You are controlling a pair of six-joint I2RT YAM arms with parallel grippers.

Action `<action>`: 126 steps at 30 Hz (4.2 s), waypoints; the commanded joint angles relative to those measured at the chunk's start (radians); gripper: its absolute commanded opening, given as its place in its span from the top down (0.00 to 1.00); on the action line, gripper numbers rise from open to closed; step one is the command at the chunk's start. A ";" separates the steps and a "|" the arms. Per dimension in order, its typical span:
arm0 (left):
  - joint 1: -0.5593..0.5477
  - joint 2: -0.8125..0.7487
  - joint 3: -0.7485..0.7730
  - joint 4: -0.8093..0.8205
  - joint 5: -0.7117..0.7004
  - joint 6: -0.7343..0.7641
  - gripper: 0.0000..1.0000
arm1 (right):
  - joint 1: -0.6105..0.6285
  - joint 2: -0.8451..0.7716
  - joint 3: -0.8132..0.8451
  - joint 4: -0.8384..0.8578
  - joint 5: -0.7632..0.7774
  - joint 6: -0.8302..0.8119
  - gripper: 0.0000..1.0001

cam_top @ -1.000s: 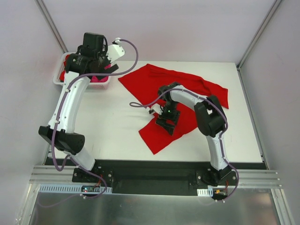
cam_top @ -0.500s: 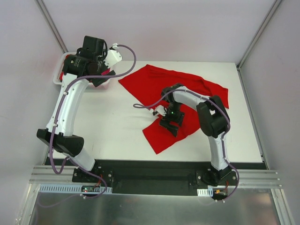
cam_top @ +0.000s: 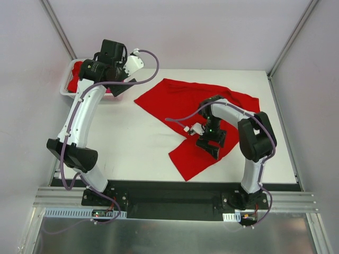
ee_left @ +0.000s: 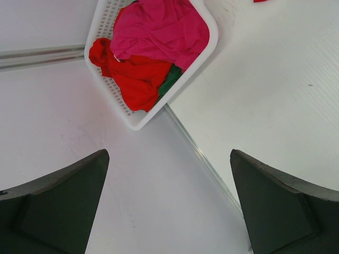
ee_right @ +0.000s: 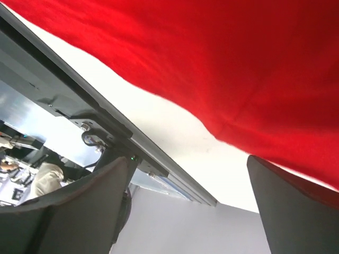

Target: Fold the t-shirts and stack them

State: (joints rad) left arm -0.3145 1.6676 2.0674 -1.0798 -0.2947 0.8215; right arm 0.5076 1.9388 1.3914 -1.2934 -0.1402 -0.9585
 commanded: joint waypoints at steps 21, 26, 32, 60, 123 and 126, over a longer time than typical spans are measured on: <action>-0.008 -0.002 -0.032 0.067 0.019 -0.024 0.01 | -0.077 0.187 0.255 -0.064 -0.170 0.033 0.01; -0.008 -0.023 -0.056 0.069 -0.006 -0.018 0.01 | -0.075 0.206 0.206 -0.020 -0.213 0.033 0.01; -0.011 -0.028 -0.052 0.069 -0.017 -0.019 0.01 | -0.077 0.218 0.183 -0.118 -0.220 0.001 0.01; -0.040 -0.008 -0.059 0.067 0.040 -0.081 0.01 | -0.330 0.035 0.000 -0.282 -0.010 -0.102 0.01; -0.089 0.615 -0.156 0.149 0.463 -0.070 0.02 | -0.396 -0.265 0.218 -0.365 -0.015 0.003 0.00; -0.086 0.600 -0.206 0.147 0.489 -0.102 0.02 | -0.393 -0.265 0.209 -0.365 -0.016 0.000 0.00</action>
State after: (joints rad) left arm -0.3985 2.2856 1.9095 -0.8967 0.1337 0.7467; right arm 0.1081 1.6966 1.6093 -1.3216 -0.1398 -0.9585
